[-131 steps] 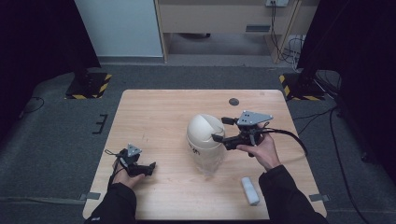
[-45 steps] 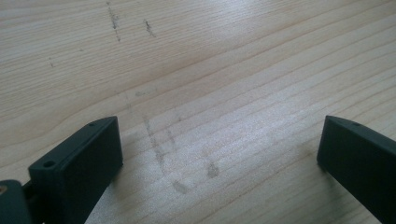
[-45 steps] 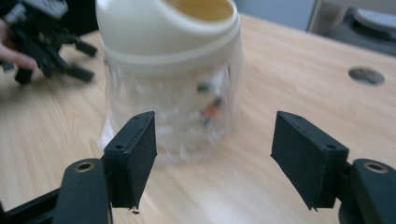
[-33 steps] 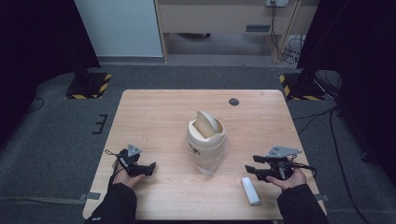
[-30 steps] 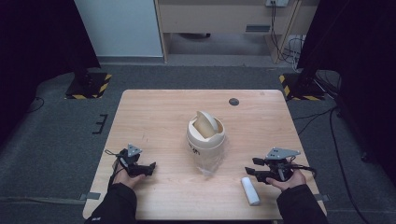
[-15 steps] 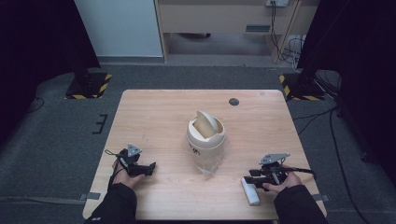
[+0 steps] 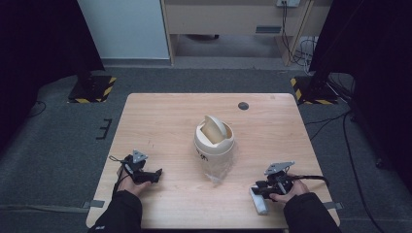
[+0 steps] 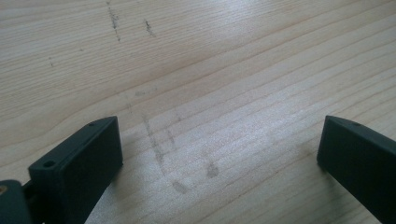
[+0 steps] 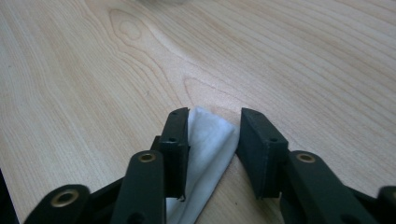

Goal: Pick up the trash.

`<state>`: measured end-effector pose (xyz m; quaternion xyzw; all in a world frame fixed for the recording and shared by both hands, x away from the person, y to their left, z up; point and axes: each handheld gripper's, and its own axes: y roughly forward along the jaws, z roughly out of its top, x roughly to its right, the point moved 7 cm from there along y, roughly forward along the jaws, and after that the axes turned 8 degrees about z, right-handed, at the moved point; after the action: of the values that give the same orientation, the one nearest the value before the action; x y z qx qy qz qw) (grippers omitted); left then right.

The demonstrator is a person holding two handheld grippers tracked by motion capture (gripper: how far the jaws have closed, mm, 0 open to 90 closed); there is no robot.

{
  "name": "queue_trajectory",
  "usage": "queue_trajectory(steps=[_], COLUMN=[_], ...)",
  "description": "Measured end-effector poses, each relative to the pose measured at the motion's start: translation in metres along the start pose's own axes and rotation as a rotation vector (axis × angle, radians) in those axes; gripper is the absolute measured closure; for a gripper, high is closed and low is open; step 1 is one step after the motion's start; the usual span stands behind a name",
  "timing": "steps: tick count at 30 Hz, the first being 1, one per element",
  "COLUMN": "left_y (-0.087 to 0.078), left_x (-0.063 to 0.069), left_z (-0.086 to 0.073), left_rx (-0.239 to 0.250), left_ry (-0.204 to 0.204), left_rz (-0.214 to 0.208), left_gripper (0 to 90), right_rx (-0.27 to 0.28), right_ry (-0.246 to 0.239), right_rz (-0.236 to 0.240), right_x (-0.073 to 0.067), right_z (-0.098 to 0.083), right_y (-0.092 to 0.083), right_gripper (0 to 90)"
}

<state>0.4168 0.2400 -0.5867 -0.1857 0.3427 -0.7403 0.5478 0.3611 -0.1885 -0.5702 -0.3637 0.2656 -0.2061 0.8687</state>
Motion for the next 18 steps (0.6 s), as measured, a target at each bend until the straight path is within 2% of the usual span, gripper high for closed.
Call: queue_trajectory(steps=[5, 10, 13, 18], left_y=[0.000, 0.000, 0.000, 0.000], left_x=[0.000, 0.000, 0.000, 0.000], left_z=[0.000, 0.000, 0.000, 0.000], left_rx=[0.000, 0.000, 0.000, 0.000], left_ry=[0.000, 0.000, 0.000, 0.000], left_rz=[0.000, 0.000, 0.000, 0.000], left_gripper=[0.0, 0.0, 0.0, 0.0], right_rx=[-0.007, -0.011, 0.029, 0.168], right_ry=[-0.003, 0.009, 0.004, 0.010], right_rz=[0.011, 0.017, 0.004, -0.012], right_x=[-0.004, -0.003, -0.001, 0.003], right_z=[-0.001, 0.002, 0.007, 0.022], right_y=[0.001, -0.002, -0.007, -0.022], right_gripper=[75.4, 82.1, 82.6, 82.8])
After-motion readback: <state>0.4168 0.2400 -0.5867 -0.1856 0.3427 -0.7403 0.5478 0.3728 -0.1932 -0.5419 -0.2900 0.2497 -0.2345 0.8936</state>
